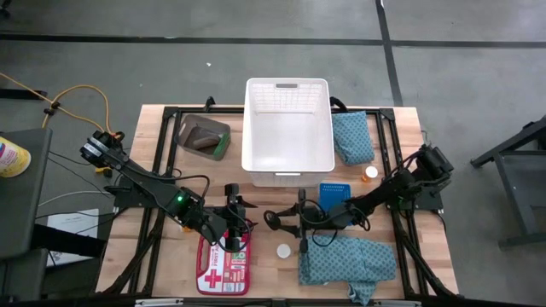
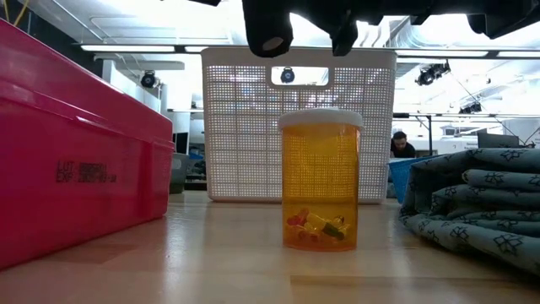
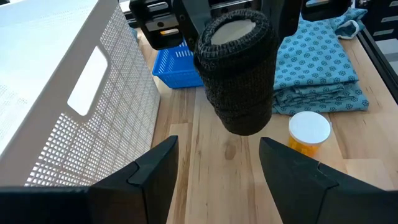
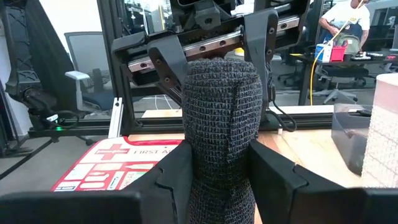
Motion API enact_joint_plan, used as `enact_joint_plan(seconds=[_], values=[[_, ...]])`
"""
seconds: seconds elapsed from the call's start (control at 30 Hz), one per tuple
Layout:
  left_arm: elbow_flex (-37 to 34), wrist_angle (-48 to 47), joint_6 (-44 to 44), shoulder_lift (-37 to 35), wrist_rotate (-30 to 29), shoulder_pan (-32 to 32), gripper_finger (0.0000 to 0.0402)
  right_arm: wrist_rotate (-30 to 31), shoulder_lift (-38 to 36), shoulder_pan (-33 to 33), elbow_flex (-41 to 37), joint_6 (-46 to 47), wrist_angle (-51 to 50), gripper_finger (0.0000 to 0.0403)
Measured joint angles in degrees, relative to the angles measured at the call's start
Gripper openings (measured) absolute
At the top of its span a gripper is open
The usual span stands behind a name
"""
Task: Pick & place medical supplies in basket/bin
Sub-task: Put the black bandage into the black bin
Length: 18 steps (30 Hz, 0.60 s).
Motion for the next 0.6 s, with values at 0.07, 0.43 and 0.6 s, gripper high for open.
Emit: enact_joint_plan(seconds=[0.07, 0.43, 0.6], values=[[0.0, 0.0, 0.0, 0.0, 0.01, 0.01, 0.0215, 0.0, 0.0, 0.0, 0.0, -0.08, 0.12, 0.0128], [0.0, 0.02, -0.01, 0.0, 0.0, 0.04, 0.0215, -0.13, 0.0, 0.0, 0.0, -0.17, 0.2, 0.0128], [0.0, 0.86, -0.86, 0.0, 0.04, 0.07, 0.0215, -0.12, 0.0, 0.0, 0.0, -0.17, 0.2, 0.0128]])
